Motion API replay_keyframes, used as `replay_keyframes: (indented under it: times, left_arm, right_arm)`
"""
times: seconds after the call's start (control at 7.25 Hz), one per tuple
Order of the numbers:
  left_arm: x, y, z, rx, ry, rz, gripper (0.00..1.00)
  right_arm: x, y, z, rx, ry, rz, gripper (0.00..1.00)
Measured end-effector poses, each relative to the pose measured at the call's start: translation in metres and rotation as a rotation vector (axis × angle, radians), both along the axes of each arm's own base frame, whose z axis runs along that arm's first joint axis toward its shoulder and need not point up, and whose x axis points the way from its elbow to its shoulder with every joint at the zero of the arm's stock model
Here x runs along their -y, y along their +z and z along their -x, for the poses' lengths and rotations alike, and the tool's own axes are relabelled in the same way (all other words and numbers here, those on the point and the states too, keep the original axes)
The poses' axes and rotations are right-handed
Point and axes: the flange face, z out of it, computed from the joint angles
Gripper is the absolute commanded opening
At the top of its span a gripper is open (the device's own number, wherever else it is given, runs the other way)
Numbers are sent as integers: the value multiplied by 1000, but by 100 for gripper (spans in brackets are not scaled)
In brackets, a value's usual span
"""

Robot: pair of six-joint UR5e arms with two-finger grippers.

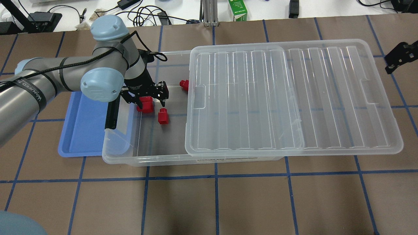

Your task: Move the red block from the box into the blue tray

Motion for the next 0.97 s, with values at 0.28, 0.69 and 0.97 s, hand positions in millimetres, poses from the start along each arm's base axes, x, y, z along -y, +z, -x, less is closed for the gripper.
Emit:
replay_keyframes:
  times: [0.28,0.69,0.97]
  left_arm:
    - [-3,-27,3,-35,6,-15,83]
    - [-2,-50,4,-37,8,-42,83]
    - [0,-64,3,-32,9,-60,75]
  right_arm:
    - [-33,52,-21,12,-24,-4,100]
    - [-38,68,-73,18,-66,21,100]
    - [-22,66,-143,28,-106,30,100]
